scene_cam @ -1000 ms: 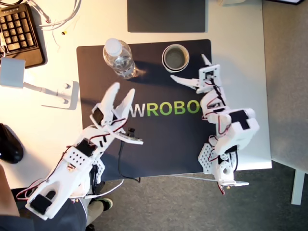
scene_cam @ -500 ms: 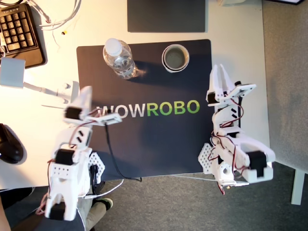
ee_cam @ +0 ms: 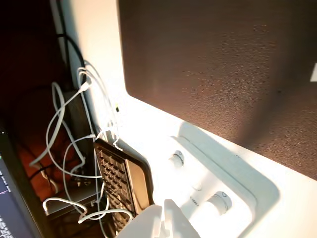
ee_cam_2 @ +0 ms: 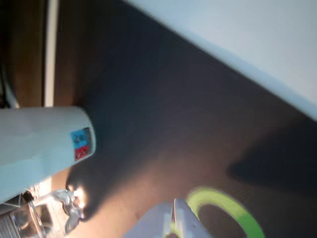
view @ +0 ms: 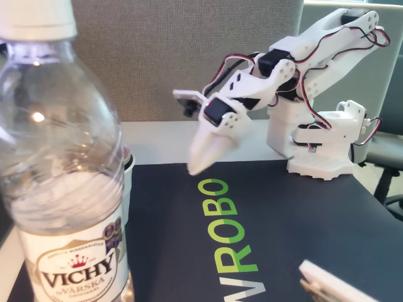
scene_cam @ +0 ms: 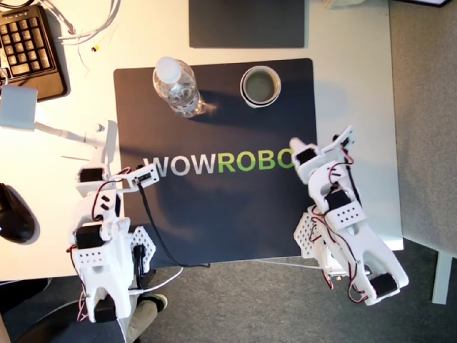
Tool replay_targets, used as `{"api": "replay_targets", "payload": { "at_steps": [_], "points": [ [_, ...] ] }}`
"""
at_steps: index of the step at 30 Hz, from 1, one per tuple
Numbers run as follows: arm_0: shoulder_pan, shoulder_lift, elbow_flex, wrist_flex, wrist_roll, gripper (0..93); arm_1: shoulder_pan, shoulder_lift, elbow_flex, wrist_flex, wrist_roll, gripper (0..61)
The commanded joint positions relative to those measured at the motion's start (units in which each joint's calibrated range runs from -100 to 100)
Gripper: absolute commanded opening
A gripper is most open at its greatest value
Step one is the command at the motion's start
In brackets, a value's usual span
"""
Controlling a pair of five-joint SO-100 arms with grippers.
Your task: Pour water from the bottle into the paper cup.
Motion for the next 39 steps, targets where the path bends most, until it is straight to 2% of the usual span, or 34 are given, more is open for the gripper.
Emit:
{"api": "replay_targets", "payload": {
  "at_steps": [1,6,11,39],
  "points": [
    [0.58,-0.78,1.26,0.37,-0.29,0.0,-3.94,-11.91,-2.14,12.24,-4.00,0.0],
    [2.29,-0.78,3.35,-0.86,-0.29,0.0,-4.78,-22.64,-1.42,25.23,-5.08,0.0],
    [2.29,-0.78,3.35,-0.86,-0.15,0.0,-4.18,-29.86,-0.69,31.76,-5.27,0.0],
    [2.81,-0.78,3.80,-2.16,-0.15,0.0,-4.06,-30.54,-0.51,32.41,-5.18,0.4]
  ]
}}
